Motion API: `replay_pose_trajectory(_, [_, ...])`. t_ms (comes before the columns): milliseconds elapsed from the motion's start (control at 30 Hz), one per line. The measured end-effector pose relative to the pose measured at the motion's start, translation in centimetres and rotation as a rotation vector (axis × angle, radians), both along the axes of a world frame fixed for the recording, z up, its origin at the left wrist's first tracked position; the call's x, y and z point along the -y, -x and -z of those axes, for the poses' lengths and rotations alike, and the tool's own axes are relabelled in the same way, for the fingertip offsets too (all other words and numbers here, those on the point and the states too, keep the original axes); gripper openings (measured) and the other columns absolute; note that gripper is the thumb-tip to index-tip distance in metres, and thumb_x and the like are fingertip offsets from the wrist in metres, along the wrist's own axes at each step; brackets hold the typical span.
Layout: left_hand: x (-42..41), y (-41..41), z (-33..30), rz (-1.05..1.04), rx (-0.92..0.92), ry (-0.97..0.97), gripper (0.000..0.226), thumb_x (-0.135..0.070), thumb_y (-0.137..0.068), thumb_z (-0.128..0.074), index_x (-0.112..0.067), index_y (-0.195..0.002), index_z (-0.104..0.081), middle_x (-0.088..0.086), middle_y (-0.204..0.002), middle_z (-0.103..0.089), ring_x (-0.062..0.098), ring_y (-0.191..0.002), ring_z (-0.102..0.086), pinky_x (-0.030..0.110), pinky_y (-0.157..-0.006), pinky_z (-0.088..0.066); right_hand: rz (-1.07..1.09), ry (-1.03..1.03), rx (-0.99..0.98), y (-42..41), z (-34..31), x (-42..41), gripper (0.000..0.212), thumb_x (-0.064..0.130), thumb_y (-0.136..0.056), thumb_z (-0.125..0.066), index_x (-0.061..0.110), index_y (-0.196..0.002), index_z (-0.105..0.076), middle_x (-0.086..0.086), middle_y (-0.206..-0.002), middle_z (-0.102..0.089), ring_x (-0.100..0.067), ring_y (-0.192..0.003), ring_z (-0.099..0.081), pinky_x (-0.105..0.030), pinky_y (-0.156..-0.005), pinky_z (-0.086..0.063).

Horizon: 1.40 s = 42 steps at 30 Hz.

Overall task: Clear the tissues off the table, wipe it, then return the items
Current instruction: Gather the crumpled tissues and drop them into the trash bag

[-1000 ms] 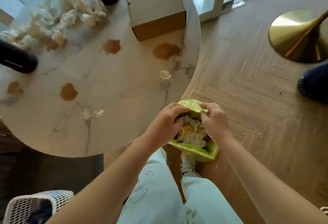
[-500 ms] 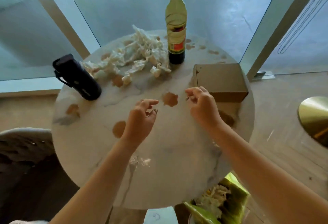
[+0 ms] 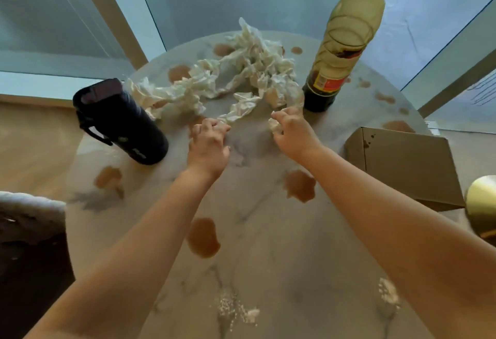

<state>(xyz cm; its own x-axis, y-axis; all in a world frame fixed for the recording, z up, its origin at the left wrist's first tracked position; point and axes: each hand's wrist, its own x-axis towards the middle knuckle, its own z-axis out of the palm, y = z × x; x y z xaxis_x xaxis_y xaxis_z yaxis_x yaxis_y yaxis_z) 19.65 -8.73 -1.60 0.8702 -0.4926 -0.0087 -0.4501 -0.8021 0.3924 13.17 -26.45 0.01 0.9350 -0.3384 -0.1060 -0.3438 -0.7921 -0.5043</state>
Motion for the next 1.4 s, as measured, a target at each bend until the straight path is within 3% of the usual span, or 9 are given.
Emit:
replay_pose_trajectory(100, [0.4,-1.1,0.8,0.029,0.005,0.028,0.041,-0.007,-0.081,-0.062,-0.013,-0.121,-0.056,0.013,-0.118,-0.045,0.031,-0.108,-0.040,0.033,-0.095,-0.034,-0.037,0.041,-0.055,-1.3,1.4,0.1,0.040,0.002,-0.087,-0.047,0.004,-0.127,-0.050,-0.018,-0.124,-0.043,-0.034,-0.113,-0.045,-0.032,-0.096,-0.036])
replay_pose_trajectory(267, [0.9,-1.8,1.4,0.048,-0.013,0.155,0.027,0.009,-0.080,-0.055,0.001,-0.104,-0.062,0.014,-0.100,-0.043,0.029,-0.091,-0.049,0.022,-0.084,-0.037,-0.078,0.108,-0.019,-1.9,2.9,0.2,0.027,-0.014,-0.080,-0.042,-0.005,-0.101,-0.057,-0.018,-0.108,-0.045,-0.033,-0.097,-0.046,-0.028,-0.082,-0.037])
replay_pose_trajectory(567, [-0.2,1.6,0.7,0.077,0.035,0.316,0.024,0.014,-0.075,-0.056,0.004,-0.095,-0.064,0.018,-0.097,-0.050,0.026,-0.083,-0.056,0.019,-0.078,-0.041,-0.052,0.068,0.303,2.0,1.2,-0.4,0.019,-0.009,-0.082,-0.053,-0.007,-0.099,-0.063,-0.020,-0.099,-0.055,-0.030,-0.086,-0.056,-0.021,-0.076,-0.038])
replay_pose_trajectory(700, [0.0,6.0,-0.6,0.154,0.027,0.393,0.023,0.013,-0.072,-0.060,0.002,-0.092,-0.065,0.010,-0.094,-0.049,0.017,-0.074,-0.055,0.006,-0.073,-0.041,-0.028,-0.009,0.482,6.5,0.5,-1.3,0.018,-0.010,-0.077,-0.058,-0.007,-0.092,-0.065,-0.022,-0.095,-0.058,-0.031,-0.082,-0.060,-0.025,-0.075,-0.046])
replay_pose_trajectory(900, [1.2,15.2,-3.0,0.301,-0.012,0.411,0.022,0.008,-0.071,-0.065,-0.002,-0.091,-0.065,0.006,-0.092,-0.050,0.014,-0.067,-0.055,0.005,-0.070,-0.042,0.100,-0.076,0.590,18.0,-0.4,-2.6,0.017,-0.007,-0.074,-0.062,-0.004,-0.090,-0.065,-0.020,-0.095,-0.058,-0.015,-0.080,-0.054,-0.014,-0.073,-0.046])
replay_pose_trajectory(1033, [1.4,24.1,-3.0,0.413,-0.103,0.432,0.023,0.008,-0.067,-0.068,-0.004,-0.086,-0.066,0.002,-0.089,-0.049,0.000,-0.062,-0.048,0.002,-0.066,-0.040,0.252,-0.091,0.643,28.8,1.0,-3.6,0.020,-0.009,-0.073,-0.063,-0.004,-0.092,-0.064,-0.019,-0.093,-0.059,-0.016,-0.087,-0.056,-0.010,-0.080,-0.045])
replay_pose_trajectory(1167, [1.5,34.2,-1.5,0.613,-0.277,0.375,0.020,0.005,-0.069,-0.071,-0.004,-0.086,-0.065,0.001,-0.089,-0.048,-0.002,-0.067,-0.049,0.002,-0.067,-0.040,0.504,-0.112,0.570,40.8,4.2,-5.1,0.016,-0.005,-0.076,-0.064,-0.003,-0.092,-0.063,-0.015,-0.093,-0.059,-0.012,-0.075,-0.054,-0.011,-0.070,-0.047])
replay_pose_trajectory(1300, [1.9,41.9,1.5,0.764,-0.450,0.227,0.020,0.002,-0.074,-0.066,-0.007,-0.092,-0.063,0.001,-0.093,-0.047,0.007,-0.073,-0.050,0.013,-0.071,-0.046,0.760,-0.201,0.390,49.6,8.0,-7.2,0.017,-0.006,-0.078,-0.064,0.002,-0.094,-0.063,-0.013,-0.095,-0.059,-0.015,-0.080,-0.055,-0.007,-0.074,-0.045])
replay_pose_trajectory(1400, [2.6,44.7,4.0,0.812,-0.475,0.052,0.026,0.001,-0.080,-0.062,-0.005,-0.106,-0.063,0.009,-0.105,-0.052,0.021,-0.086,-0.056,0.029,-0.079,-0.051,0.869,-0.325,0.157,52.8,10.3,-8.1,0.024,0.004,-0.086,-0.059,0.011,-0.109,-0.061,-0.007,-0.108,-0.057,-0.014,-0.081,-0.055,-0.025,-0.073,-0.051])
